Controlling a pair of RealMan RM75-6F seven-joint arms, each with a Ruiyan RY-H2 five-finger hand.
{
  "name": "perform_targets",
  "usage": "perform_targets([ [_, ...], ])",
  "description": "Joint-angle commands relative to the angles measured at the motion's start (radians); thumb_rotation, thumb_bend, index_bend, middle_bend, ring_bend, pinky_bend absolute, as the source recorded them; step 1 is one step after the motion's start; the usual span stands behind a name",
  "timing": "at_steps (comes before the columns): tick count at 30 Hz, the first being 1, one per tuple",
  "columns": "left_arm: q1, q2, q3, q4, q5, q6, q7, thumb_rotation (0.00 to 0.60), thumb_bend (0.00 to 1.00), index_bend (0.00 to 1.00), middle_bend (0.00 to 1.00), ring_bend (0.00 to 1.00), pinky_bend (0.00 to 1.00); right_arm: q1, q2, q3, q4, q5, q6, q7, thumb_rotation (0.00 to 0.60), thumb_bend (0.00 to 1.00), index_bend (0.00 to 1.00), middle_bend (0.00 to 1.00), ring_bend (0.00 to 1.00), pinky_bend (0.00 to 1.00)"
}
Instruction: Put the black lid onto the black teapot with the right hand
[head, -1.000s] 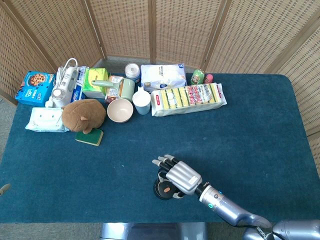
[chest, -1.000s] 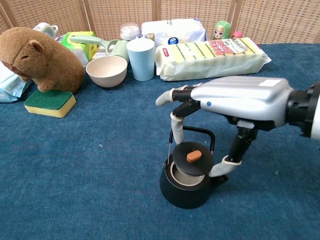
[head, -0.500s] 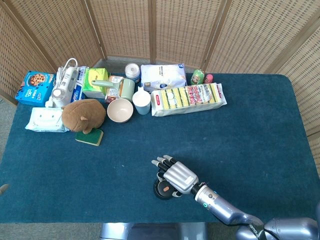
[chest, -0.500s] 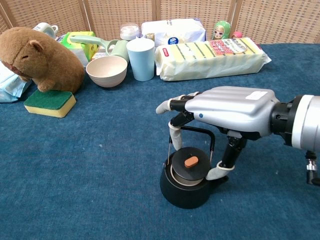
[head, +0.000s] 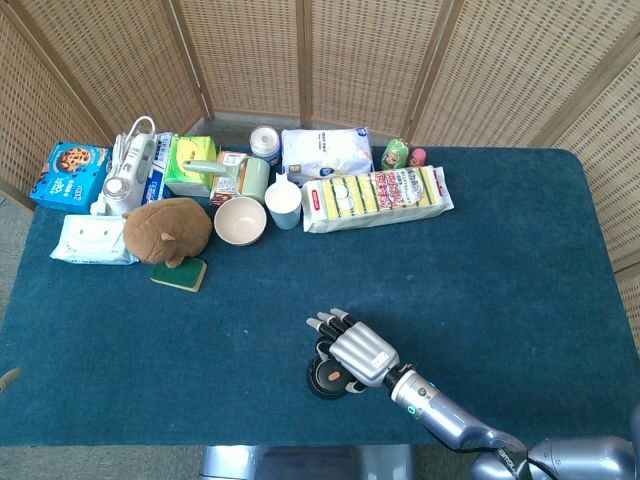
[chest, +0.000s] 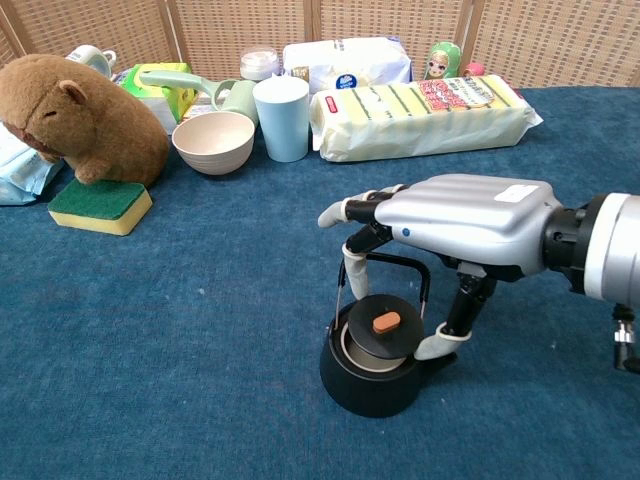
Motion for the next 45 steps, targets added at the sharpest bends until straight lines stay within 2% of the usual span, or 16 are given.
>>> perform_targets([
  [1,0.0,0.0,0.0,0.0,0.0,0.001,0.001,0.6,0.07,0.0,0.0,0.0,0.0,0.002,-0.007,0.001,0.007,0.008,-0.001,-0.006,0.6,0.25,0.52,0.07,0.02,0.0],
  [23,0.0,0.001,0.002,0.001,0.003,0.002,-0.002,0.6,0.07,0.0,0.0,0.0,0.0,0.013,0.008,-0.003,0.002,0.041,-0.014,-0.016,0.6,0.23,0.43,0.04,0.01,0.0],
  [33,0.001,0.0,0.002,0.001,0.002,0.003,-0.003,0.6,0.07,0.0,0.0,0.0,0.0,0.015,0.012,-0.009,0.001,0.047,-0.018,-0.017,0.6,0.18,0.37,0.03,0.0,0.0],
  [45,0.001,0.0,0.002,0.0,0.0,0.002,0.0,0.6,0.07,0.0,0.0,0.0,0.0,0.012,0.036,-0.007,-0.023,0.039,-0.005,-0.003,0.6,0.18,0.37,0.03,0.0,0.0],
])
